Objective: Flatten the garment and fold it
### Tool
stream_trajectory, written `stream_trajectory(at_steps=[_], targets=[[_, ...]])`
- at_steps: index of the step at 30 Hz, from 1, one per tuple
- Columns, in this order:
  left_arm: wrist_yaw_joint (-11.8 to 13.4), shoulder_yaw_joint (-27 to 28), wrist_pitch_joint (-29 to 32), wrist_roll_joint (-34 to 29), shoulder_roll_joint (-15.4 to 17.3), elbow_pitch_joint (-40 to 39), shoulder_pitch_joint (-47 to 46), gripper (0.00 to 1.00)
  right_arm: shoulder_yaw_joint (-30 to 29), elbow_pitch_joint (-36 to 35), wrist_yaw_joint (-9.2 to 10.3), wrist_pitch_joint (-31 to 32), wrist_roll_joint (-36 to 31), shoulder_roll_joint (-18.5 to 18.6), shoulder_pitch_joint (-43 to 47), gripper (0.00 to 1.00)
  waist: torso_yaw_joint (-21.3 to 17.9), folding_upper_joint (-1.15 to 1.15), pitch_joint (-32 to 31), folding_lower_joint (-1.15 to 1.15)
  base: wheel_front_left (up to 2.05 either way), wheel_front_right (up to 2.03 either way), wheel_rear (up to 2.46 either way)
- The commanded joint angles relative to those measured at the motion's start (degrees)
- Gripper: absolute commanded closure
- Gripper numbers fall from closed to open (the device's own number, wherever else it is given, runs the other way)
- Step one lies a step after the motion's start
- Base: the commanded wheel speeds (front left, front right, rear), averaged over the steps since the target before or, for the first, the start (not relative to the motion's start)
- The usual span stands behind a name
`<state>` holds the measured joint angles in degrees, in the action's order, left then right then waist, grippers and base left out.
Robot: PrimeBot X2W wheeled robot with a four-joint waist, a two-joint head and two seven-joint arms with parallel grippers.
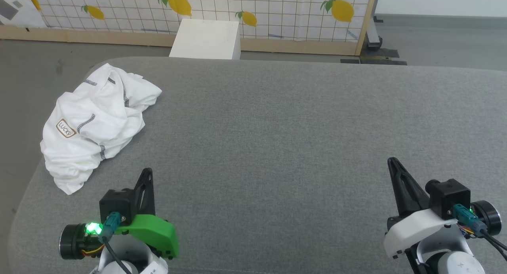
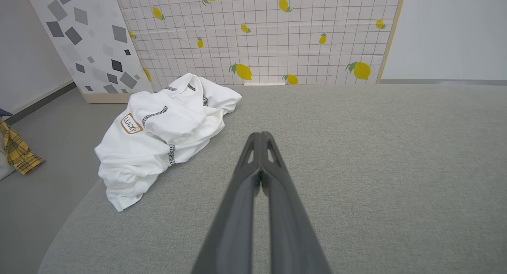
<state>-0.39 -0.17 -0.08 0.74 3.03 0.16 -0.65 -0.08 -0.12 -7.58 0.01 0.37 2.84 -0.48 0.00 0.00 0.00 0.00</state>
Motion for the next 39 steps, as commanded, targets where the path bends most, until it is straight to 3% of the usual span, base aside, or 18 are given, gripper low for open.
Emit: stream_trajectory(at_steps=[1, 18, 19, 20, 21, 39], targets=[[0.4, 0.2, 0.1, -0.7, -0.2, -0.2, 0.6, 1.0, 0.1, 0.1, 0.09, 0.0, -0.4, 0.0, 0.5, 1.0, 0.0, 0.0, 0.0, 0.0, 0.0, 0.0, 0.0], [0.4, 0.2, 0.1, -0.7, -0.2, -0.2, 0.6, 1.0, 0.1, 0.1, 0.09, 0.0, -0.4, 0.0, 0.5, 1.0, 0.0, 0.0, 0.0, 0.0, 0.0, 0.0, 0.0], [0.0, 0.0, 0.0, 0.0, 0.0, 0.0, 0.0, 0.0, 0.0, 0.0, -0.01, 0.0, 0.0, 0.0, 0.0, 0.0, 0.0, 0.0, 0.0, 0.0, 0.0, 0.0, 0.0], [0.0, 0.0, 0.0, 0.1, 0.0, 0.0, 0.0, 1.0, 0.0, 0.0, -0.01, 0.0, 0.0, 0.0, 0.0, 1.0, 0.0, 0.0, 0.0, 0.0, 0.0, 0.0, 0.0], [0.0, -0.1, 0.0, 0.2, 0.0, 0.0, 0.0, 0.0, 0.0, 0.0, -0.01, 0.0, 0.0, 0.0, 0.0, 0.0, 0.0, 0.0, 0.0, 0.0, 0.0, 0.0, 0.0], [1.1, -1.3, -2.0, 1.9, 0.2, 1.4, -0.7, 0.0, -0.2, 0.2, 0.0, -1.6, 0.4, 0.0, -0.1, 0.0, 2.6, 0.0, -0.1, 0.0, 0.0, 0.0, 0.0]])
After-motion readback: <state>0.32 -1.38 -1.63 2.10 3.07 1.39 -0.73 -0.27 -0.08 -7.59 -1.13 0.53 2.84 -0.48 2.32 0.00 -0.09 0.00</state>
